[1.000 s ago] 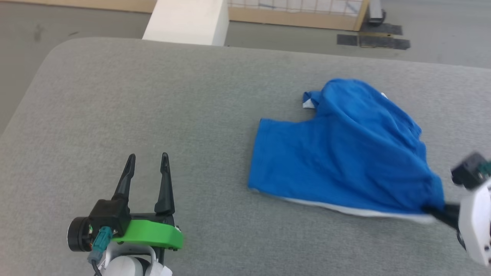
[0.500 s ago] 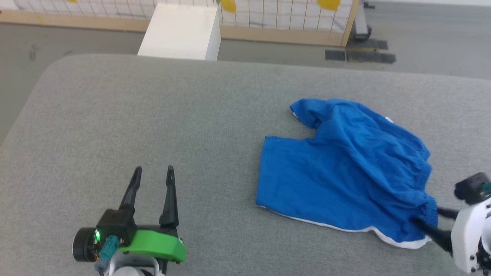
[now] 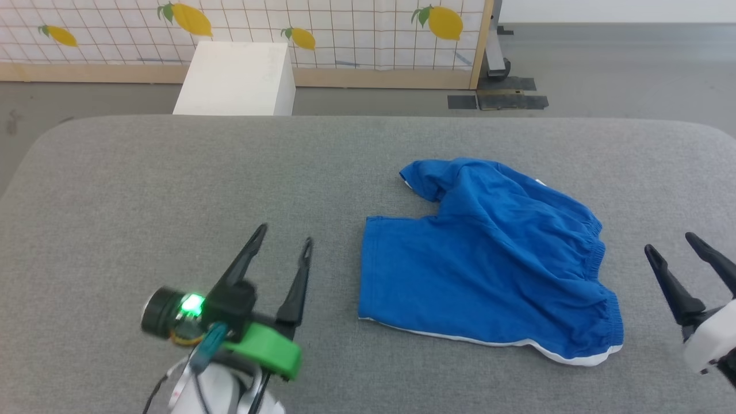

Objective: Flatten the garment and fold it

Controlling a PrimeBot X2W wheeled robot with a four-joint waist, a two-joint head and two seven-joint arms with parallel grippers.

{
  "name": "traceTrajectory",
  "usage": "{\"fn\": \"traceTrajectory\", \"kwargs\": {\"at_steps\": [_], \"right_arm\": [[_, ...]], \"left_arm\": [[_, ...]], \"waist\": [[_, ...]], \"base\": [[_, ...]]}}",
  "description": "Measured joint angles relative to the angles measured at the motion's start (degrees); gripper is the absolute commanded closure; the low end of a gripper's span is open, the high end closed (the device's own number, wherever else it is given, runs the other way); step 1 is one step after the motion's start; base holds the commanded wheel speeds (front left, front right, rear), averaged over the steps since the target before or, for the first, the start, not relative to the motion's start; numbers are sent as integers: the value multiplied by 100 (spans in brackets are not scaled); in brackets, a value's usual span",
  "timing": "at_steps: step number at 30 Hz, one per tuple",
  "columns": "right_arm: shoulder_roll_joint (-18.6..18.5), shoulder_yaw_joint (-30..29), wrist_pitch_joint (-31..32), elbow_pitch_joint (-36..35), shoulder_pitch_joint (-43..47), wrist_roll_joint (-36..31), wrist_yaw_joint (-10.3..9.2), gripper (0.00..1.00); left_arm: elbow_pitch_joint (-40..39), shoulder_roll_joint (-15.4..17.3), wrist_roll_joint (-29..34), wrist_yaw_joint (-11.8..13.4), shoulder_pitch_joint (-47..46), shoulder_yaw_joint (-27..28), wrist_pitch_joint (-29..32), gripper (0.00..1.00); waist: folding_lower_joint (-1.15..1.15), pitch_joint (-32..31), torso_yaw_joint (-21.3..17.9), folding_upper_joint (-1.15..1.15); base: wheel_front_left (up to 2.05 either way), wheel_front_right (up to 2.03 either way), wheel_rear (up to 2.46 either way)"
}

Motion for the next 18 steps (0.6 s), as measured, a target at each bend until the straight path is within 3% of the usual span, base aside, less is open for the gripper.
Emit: {"fn": "traceTrajectory", "kwargs": {"at_steps": [5,8,10,13,18], "right_arm": [[1167,-1582,-102,-671,799,-1372,0,0],[1771,-2125,-90,-1250,1206,-1994,0,0],[2085,-2286,18,-1615,1385,-2292,0,0],[2313,-2453,167,-1927,1468,-2631,0,0],[2520,-2533,286,-2193,1473,-2841,0,0]], "left_arm": [[333,296,-181,-51,-845,-877,733,0],[423,577,-1036,-66,-1376,-1604,1707,0],[379,958,-1670,-69,-1801,-2053,2384,0],[241,1383,-2821,-69,-2342,-2547,3353,0],[196,1889,-3914,-69,-3017,-3301,4609,0]], "waist": [[0,96,-25,0],[0,160,-30,0],[0,220,-51,0],[0,311,-97,0],[1,455,-191,0]], "base": [[0,0,0],[0,0,0],[0,0,0],[0,0,0],[0,0,0]]}}
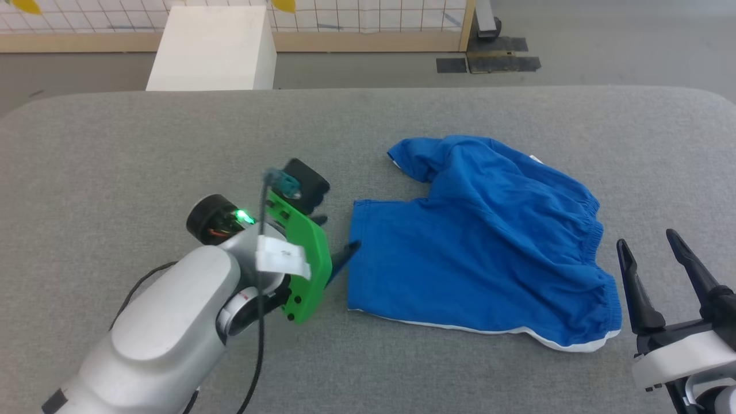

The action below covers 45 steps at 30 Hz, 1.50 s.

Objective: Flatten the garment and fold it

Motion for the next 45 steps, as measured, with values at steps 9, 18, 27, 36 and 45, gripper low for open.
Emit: {"fn": "traceTrajectory", "kwargs": {"at_steps": [9,18,27,36,45], "right_arm": [[152,151,48,25,-83,-215,0,0],[227,277,-20,250,-313,-241,0,0],[-19,431,149,318,-414,-241,0,0],[-1963,1811,2098,0,-620,878,0,0],[-3083,3130,3844,-16,-1334,2512,0,0]], "left_arm": [[590,108,-459,-1,-637,-1496,850,0],[1446,97,-651,-7,-900,-2263,483,0],[1618,100,-1301,-8,-1077,-2637,598,100],[1111,411,-2046,-8,-1135,-2684,-91,100],[1129,534,-2152,-8,-1223,-2720,-324,100]], "waist": [[0,179,-235,0],[0,314,-517,0],[0,325,-619,0],[0,24,-433,0],[0,40,-178,0]], "base": [[0,0,0],[0,0,0],[0,0,0],[0,0,0],[0,0,0]]}}
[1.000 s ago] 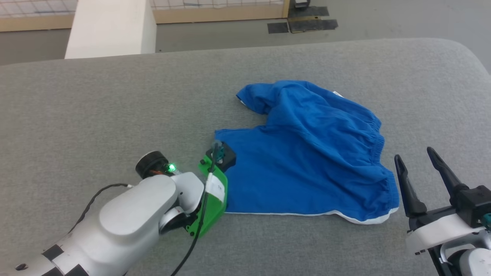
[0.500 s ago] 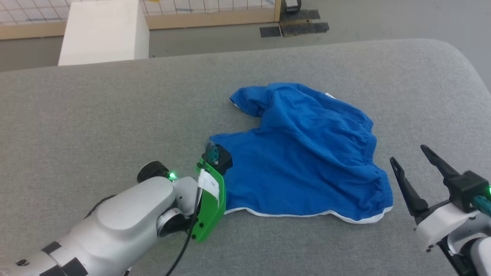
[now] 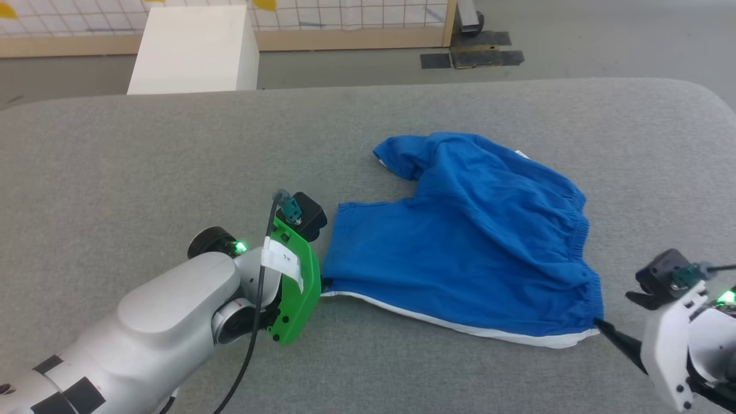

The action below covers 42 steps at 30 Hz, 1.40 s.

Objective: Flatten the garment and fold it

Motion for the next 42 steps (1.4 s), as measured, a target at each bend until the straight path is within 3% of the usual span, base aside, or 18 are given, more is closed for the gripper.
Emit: {"fn": "traceTrajectory", "kwargs": {"at_steps": [8,17,18,19,20,28,32,36,42], "right_arm": [[102,1046,397,815,-701,449,0,0],[385,1752,-238,1630,-1105,901,-1,0],[379,1805,-312,1660,-1138,938,-1,36],[367,1882,-412,1683,-1177,964,-1,95],[350,1963,-506,1697,-1220,981,-1,100],[250,2371,-1221,1661,-1381,1051,-3,100],[157,2438,-1552,1358,-1317,916,0,100],[34,2106,-2051,865,-1264,711,0,100],[-96,1305,-2259,269,-1305,421,0,100]], "left_arm": [[76,-93,60,0,-123,-90,-98,100],[156,-121,79,0,-191,-121,-253,100],[163,-120,79,0,-191,-122,-272,100],[172,-121,85,0,-191,-123,-300,100],[188,-121,94,0,-191,-127,-322,100],[294,-111,84,0,-158,-138,-595,100],[305,-63,29,0,-127,-75,-1022,100],[143,119,-63,0,-116,183,-1444,100],[-230,445,-104,65,-294,658,-1828,100]], "waist": [[0,176,196,0],[0,377,325,0],[0,391,325,0],[0,406,323,0],[0,413,317,0],[0,313,243,0],[0,180,209,0],[0,8,159,0],[0,-290,119,0]], "base": [[0,0,0],[0,0,0],[0,0,0],[0,0,0],[0,0,0],[0,0,0],[0,0,0],[0,0,0],[0,0,0]]}}
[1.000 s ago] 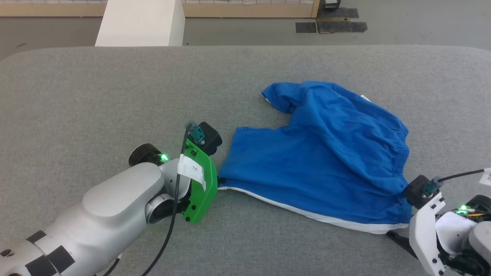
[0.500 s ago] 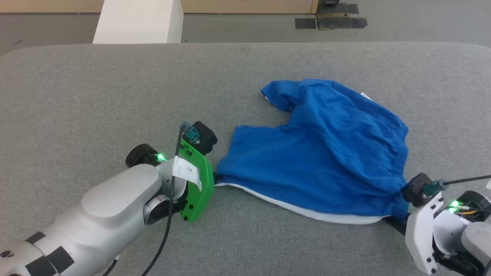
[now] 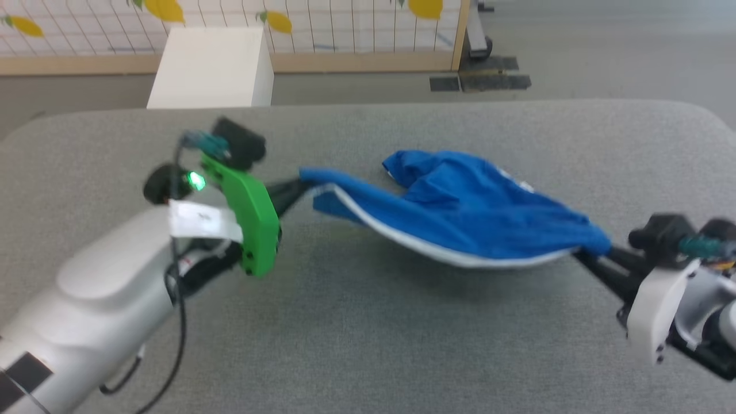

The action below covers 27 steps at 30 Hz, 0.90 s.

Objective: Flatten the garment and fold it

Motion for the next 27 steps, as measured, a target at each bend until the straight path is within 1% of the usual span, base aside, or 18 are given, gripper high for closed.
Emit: {"fn": "traceTrajectory", "kwargs": {"at_steps": [5,8,11,16,22,27], "right_arm": [[112,-505,18,-291,-313,-119,0,100],[308,-720,26,-293,-646,-118,0,100],[523,-778,127,-193,-1087,-100,0,100],[864,-728,312,304,-2022,53,0,100],[1066,-581,389,1013,-3513,-11,0,100],[1191,-602,318,1484,-4821,-216,0,100]], "left_arm": [[-315,134,-21,201,-370,426,-242,100],[-366,175,-29,303,-605,624,-323,100],[-268,147,-11,385,-901,757,-390,100],[203,-134,127,502,-1489,925,-515,100],[865,-487,269,535,-2424,1293,-860,100],[1288,-637,438,516,-3309,1595,-1139,100]], "waist": [[0,-249,4,0],[0,-341,23,0],[0,-341,66,0],[0,-130,107,0],[0,360,158,0],[1,930,217,0]], "base": [[0,0,0],[0,0,0],[0,0,0],[0,0,0],[0,0,0],[0,0,0]]}}
